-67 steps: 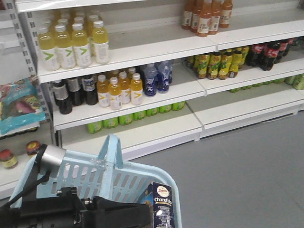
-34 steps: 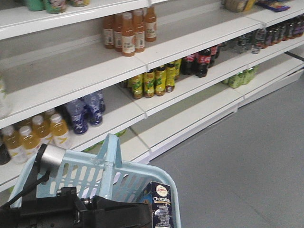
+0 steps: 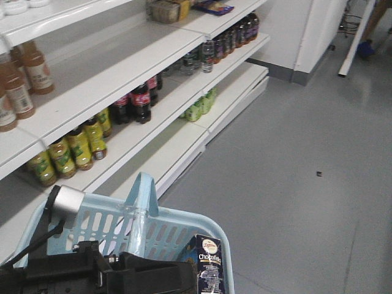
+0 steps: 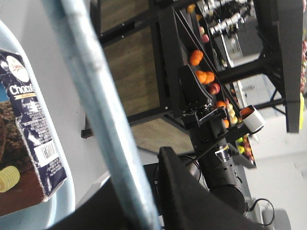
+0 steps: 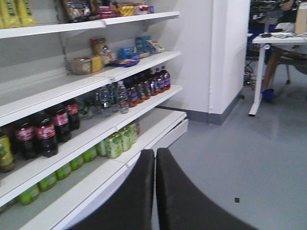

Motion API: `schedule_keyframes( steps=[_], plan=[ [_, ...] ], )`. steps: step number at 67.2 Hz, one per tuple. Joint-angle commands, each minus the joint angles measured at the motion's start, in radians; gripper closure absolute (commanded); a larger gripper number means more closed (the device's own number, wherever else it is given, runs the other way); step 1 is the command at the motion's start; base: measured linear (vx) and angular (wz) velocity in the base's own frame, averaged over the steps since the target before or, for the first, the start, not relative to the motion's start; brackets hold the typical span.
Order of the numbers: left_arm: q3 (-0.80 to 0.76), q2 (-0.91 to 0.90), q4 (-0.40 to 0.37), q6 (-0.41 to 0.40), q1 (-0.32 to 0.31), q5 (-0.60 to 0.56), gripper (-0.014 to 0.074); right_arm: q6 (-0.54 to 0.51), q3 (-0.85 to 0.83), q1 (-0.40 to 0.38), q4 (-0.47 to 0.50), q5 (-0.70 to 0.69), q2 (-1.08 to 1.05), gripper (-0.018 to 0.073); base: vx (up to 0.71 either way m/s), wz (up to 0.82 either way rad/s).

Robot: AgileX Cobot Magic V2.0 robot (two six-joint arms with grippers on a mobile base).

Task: Left arm holds basket, right arm returns cookies
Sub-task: 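Turn the base along the shelves toward the snack shelf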

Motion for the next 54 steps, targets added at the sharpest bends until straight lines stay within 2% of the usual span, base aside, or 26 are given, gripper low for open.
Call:
schedule_keyframes(
  steps=[1,54],
  plan=[
    [-0.034,-0.018,-0.070,0.015,-0.003,0.037,0.0603,-0.005,0.002,-0.006,-0.006,-0.071,-0.005,0.0567,0.40,-0.65],
    [-0.034,-0.018,-0.070,0.015,-0.003,0.036,0.0603,-0.005,0.002,-0.006,-0.006,-0.071,-0.005,0.0567,0.42,-0.51]
  ],
)
